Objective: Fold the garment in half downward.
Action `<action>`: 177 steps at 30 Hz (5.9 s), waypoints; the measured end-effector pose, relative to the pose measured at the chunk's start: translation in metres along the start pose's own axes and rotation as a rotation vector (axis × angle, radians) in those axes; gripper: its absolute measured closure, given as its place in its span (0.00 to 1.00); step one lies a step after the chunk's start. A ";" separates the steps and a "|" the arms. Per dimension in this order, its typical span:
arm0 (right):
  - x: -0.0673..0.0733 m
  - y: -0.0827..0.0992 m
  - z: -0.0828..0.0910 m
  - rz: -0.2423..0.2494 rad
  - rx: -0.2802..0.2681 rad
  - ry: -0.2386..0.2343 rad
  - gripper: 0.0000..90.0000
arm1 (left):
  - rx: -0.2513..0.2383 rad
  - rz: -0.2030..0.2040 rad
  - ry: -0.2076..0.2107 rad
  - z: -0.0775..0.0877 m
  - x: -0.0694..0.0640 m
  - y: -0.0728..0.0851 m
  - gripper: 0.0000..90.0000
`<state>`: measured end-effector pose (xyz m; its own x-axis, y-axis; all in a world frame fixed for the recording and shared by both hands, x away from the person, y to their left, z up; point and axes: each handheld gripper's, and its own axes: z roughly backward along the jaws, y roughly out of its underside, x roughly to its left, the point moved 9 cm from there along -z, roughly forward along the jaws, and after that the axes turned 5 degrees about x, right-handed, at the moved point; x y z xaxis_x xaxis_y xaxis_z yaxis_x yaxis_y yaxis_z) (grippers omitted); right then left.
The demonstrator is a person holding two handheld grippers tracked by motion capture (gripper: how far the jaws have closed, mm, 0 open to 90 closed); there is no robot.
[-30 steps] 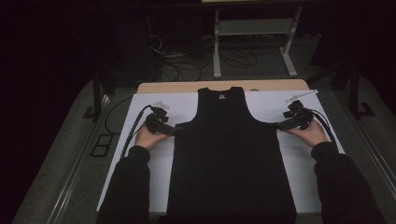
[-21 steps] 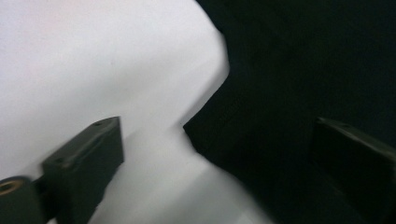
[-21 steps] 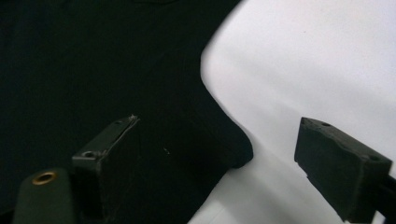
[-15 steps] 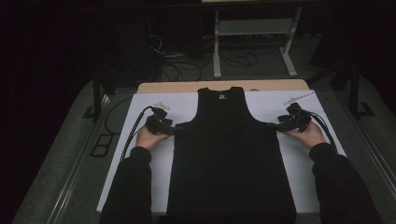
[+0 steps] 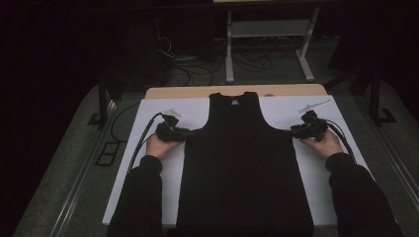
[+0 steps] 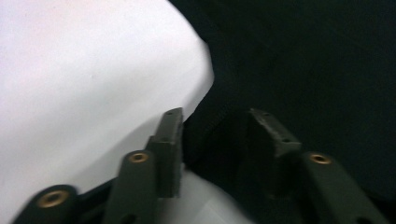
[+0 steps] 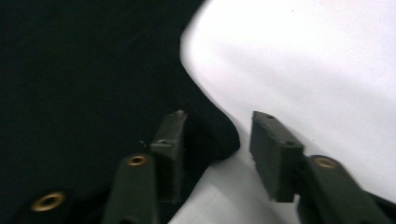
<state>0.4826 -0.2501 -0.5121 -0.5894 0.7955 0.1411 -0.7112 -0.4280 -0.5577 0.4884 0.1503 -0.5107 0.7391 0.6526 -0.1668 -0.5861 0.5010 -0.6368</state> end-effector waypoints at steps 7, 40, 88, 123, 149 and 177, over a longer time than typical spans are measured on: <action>0.006 0.000 -0.003 -0.011 0.026 -0.005 0.90 | -0.006 -0.017 -0.042 0.000 -0.003 -0.001 0.95; 0.020 0.001 0.032 -0.142 -0.129 -0.155 0.92 | -0.154 0.098 0.007 0.037 -0.010 -0.007 0.96; 0.038 0.029 0.071 -0.211 -0.195 -0.169 0.92 | -0.216 0.162 0.040 0.067 -0.031 0.013 0.96; 0.061 0.069 0.073 -0.252 -0.121 -0.218 0.92 | -0.100 0.136 0.124 0.070 -0.072 0.044 0.96; 0.073 0.090 0.079 -0.286 -0.081 -0.262 0.92 | -0.008 0.132 0.182 0.073 -0.084 0.065 0.96; 0.077 0.106 0.087 -0.322 -0.050 -0.269 0.92 | 0.020 0.144 0.218 0.076 -0.085 0.076 0.97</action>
<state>0.3288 -0.2711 -0.4891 -0.4235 0.7421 0.5196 -0.8600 -0.1490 -0.4882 0.3562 0.1763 -0.4880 0.7003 0.5815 -0.4141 -0.6952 0.4240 -0.5804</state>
